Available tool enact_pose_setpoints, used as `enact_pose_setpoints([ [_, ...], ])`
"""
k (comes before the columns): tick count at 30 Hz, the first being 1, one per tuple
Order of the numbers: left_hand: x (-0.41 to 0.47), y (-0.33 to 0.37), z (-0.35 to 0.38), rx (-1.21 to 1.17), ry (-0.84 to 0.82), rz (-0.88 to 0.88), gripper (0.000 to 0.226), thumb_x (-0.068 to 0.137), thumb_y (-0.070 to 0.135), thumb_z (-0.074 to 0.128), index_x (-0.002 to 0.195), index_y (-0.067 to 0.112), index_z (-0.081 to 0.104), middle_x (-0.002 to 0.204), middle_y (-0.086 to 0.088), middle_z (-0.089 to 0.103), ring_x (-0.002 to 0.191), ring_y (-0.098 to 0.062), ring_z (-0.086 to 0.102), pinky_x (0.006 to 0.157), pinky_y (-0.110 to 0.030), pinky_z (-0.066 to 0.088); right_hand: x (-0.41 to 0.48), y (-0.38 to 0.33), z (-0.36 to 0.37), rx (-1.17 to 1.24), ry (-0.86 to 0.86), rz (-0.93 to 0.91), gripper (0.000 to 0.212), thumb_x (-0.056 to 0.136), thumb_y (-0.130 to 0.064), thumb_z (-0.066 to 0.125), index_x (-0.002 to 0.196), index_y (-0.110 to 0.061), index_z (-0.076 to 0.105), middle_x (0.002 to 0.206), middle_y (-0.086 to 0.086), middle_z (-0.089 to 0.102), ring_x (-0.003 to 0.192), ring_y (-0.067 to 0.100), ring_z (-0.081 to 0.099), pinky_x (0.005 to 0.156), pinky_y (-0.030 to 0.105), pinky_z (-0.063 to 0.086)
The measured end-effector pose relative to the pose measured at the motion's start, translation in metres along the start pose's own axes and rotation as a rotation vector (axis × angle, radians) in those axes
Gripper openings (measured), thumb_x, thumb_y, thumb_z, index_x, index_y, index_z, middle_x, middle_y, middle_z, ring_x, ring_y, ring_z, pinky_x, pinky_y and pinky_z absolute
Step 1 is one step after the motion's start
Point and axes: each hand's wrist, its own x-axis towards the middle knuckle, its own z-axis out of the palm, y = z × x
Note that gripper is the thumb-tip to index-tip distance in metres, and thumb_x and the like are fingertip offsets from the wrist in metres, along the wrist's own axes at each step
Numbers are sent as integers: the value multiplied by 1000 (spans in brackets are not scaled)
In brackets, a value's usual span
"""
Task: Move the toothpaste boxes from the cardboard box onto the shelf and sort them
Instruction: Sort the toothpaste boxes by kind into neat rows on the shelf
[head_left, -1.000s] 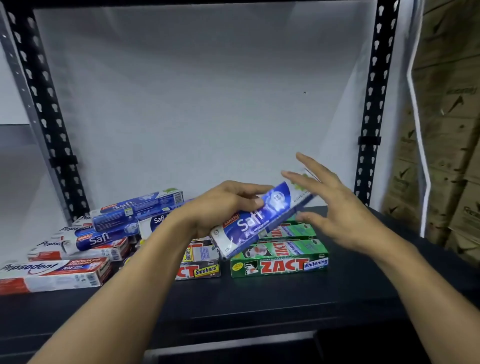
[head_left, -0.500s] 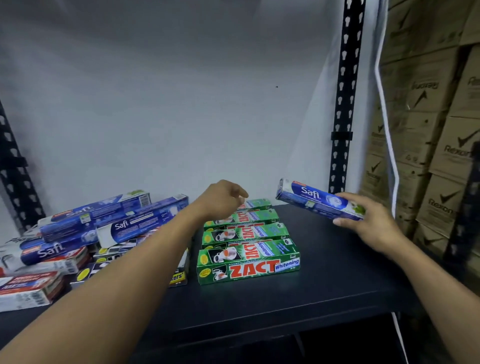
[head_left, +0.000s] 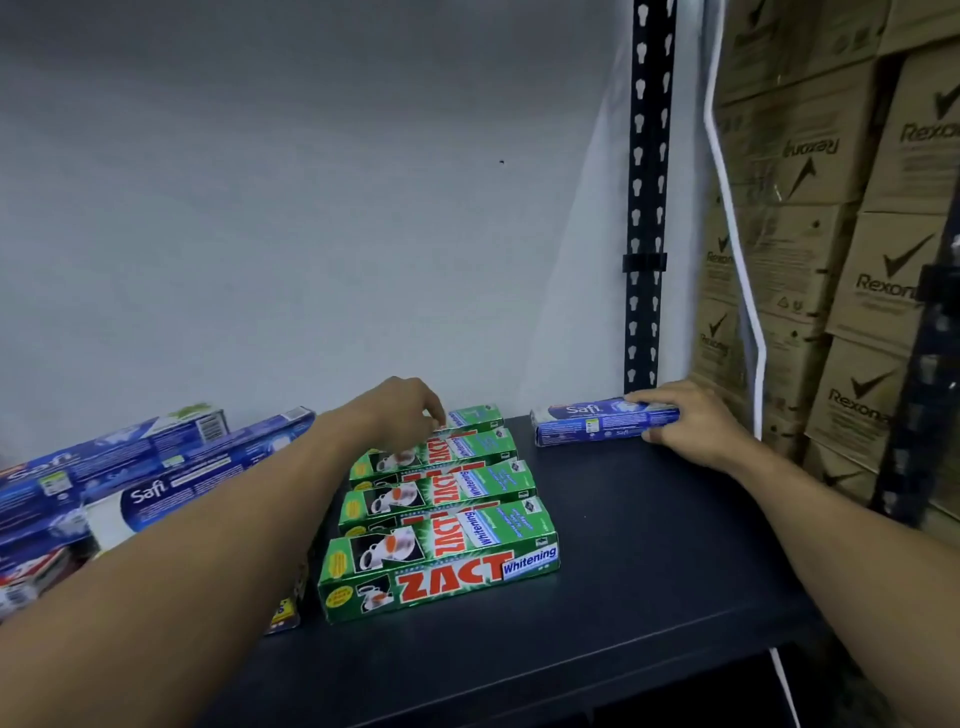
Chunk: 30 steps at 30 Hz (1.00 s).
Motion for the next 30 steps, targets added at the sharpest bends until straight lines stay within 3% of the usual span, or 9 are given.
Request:
enact_pose_setpoints([
  [2,9,9,-1,-24,54,42,28,97,27,58,123,25,68,138,-5,58,119,-23,57,90,-29,41,11,-3,0,71,-54,48,54,69,-10,82,113,-39,72,123,-1,62,113,13,55,99,25,38],
  [6,33,31,2,-112,84,107,35,90,29,70,125,25,67,133,-2,62,116,-20,59,94,-31,44,27,-3,-5,191,-208,144,47,79,-16,80,119,-38,70,132,-9,50,126,12,45,109,25,28],
  [15,84,79,15,-128,-42,157,73,77,41,83,140,19,54,136,-1,61,121,-21,59,101,-37,48,35,2,9,106,-68,-11,50,72,-22,88,118,-34,71,122,-6,57,113,13,53,100,23,36],
  [20,102,80,22,-127,-94,168,64,77,35,83,135,17,61,129,-2,66,113,-21,62,95,-34,48,42,1,5,226,-131,74,55,76,-17,84,125,-37,67,130,-10,52,121,12,49,102,24,34],
  [23,109,76,26,-149,-95,174,55,80,36,81,130,20,65,124,-2,69,106,-19,62,85,-30,44,46,8,3,345,-62,134,54,74,-14,86,123,-31,69,135,-4,58,121,14,52,103,23,36],
  [27,112,75,29,-151,-86,191,52,82,35,79,130,20,66,124,-1,69,106,-19,62,84,-29,44,46,11,6,294,-26,99,46,74,-15,86,118,-21,73,138,0,57,123,14,51,106,24,32],
  [30,107,71,24,-173,-106,195,62,80,39,80,134,19,61,127,1,67,105,-18,63,80,-32,54,44,12,5,247,-20,69,45,76,-13,85,118,-21,73,137,1,55,117,10,49,103,21,30],
])
